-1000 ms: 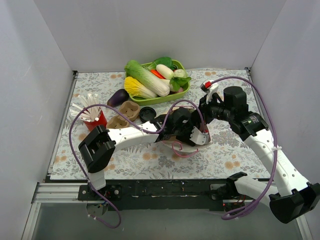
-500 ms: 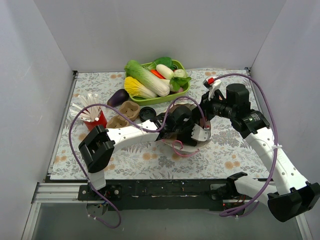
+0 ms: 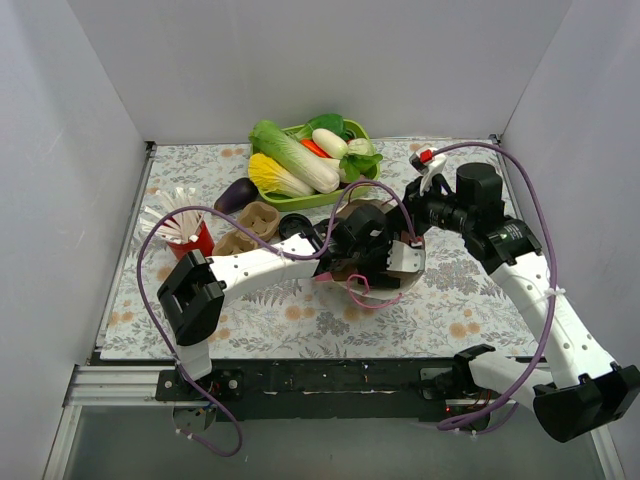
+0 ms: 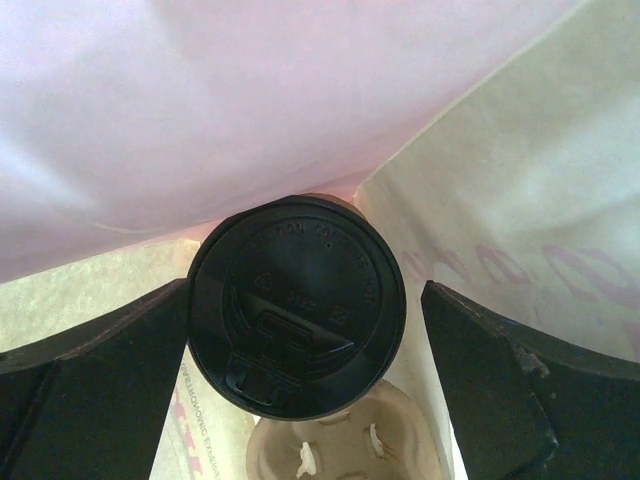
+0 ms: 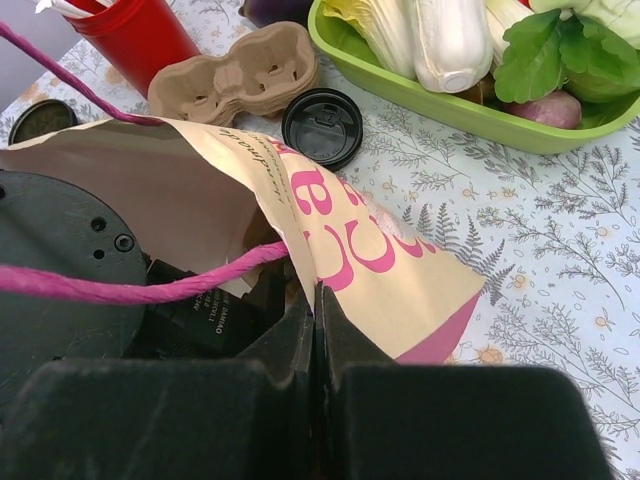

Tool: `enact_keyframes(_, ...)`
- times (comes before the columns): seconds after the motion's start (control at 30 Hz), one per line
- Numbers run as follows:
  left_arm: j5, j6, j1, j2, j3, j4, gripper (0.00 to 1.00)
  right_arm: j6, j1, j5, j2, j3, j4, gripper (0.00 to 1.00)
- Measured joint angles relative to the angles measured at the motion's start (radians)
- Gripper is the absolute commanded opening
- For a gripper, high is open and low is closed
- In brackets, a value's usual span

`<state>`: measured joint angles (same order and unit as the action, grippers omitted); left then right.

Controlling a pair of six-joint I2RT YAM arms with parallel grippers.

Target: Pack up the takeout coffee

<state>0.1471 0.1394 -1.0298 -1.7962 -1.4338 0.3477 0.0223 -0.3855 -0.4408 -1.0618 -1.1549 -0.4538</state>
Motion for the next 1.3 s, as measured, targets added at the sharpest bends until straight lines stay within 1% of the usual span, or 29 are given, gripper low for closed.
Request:
enact_keyframes(0.03,0.002,-0.009,0.0,0.0,-0.001,0.002,0.98,-0.001,0.0,0.0,-0.002,-0.001,0.0,0.14)
enact_keyframes(0.2,0.018,-0.074,0.0,-0.003,-0.002,0.004,0.98,-0.037,0.002,0.003,-0.013,-0.019,0.001,0.1)
enact_keyframes(0.3,0.021,-0.116,0.002,-0.004,-0.002,0.002,0.98,-0.068,0.006,0.011,-0.025,-0.039,-0.009,0.2)
enact_keyframes(0.33,0.022,-0.131,0.003,-0.005,-0.002,0.002,0.98,-0.08,0.006,0.011,-0.032,-0.048,-0.019,0.25)
enact_keyframes(0.53,0.022,-0.185,0.018,-0.017,-0.002,0.005,0.98,-0.124,0.008,-0.013,-0.087,-0.089,-0.061,0.34)
enact_keyframes(0.6,0.022,-0.196,0.018,-0.022,-0.002,0.006,0.98,-0.129,0.013,-0.016,-0.091,-0.089,-0.061,0.35)
enact_keyframes(0.77,0.021,-0.237,0.027,-0.03,-0.003,0.008,0.98,-0.143,0.018,-0.032,-0.096,-0.113,-0.071,0.44)
enact_keyframes(0.8,0.021,-0.245,0.028,-0.03,-0.007,0.01,0.98,-0.146,0.019,-0.035,-0.1,-0.119,-0.071,0.5)
enact_keyframes(0.97,0.017,-0.285,0.031,-0.034,-0.022,0.018,0.98,-0.153,0.031,-0.06,-0.132,-0.151,-0.076,0.61)
enact_keyframes(1.1,0.017,-0.305,0.032,-0.044,-0.032,0.019,0.98,-0.151,0.048,-0.06,-0.137,-0.154,-0.078,0.63)
enact_keyframes(1.3,0.02,-0.331,0.032,-0.063,-0.049,0.016,0.98,-0.165,0.078,-0.084,-0.179,-0.2,-0.142,0.63)
